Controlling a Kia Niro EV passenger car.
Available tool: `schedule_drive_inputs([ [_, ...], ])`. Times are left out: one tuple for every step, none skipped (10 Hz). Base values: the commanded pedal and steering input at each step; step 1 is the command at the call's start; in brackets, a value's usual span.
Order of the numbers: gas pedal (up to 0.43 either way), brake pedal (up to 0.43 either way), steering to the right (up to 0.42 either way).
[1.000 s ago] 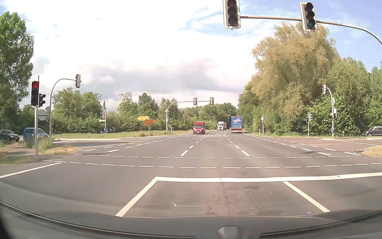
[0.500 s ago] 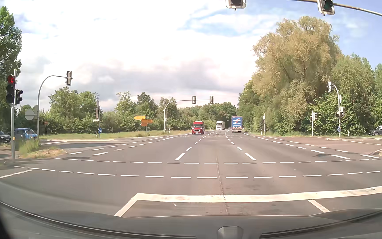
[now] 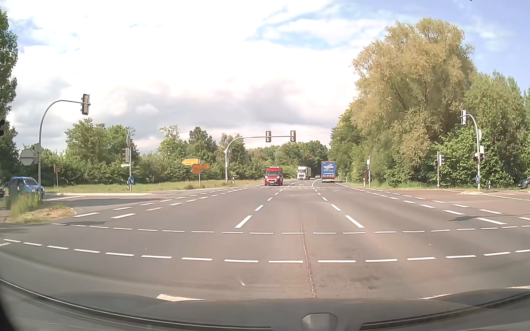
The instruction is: Follow the waypoints while adhering to traffic rules and regulations
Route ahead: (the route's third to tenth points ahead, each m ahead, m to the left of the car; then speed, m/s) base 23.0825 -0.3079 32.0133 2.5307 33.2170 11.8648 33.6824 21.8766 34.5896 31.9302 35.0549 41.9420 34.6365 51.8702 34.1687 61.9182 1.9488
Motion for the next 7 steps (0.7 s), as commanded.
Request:
schedule_drive_inputs([
  [0.000,0.311,0.009],
  [0.000,0.293,0.009],
  [0.000,0.293,0.009],
  [0.000,0.287,0.009],
  [0.000,0.280,0.009],
  [0.000,0.287,0.009],
  [0.000,0.280,0.009],
])
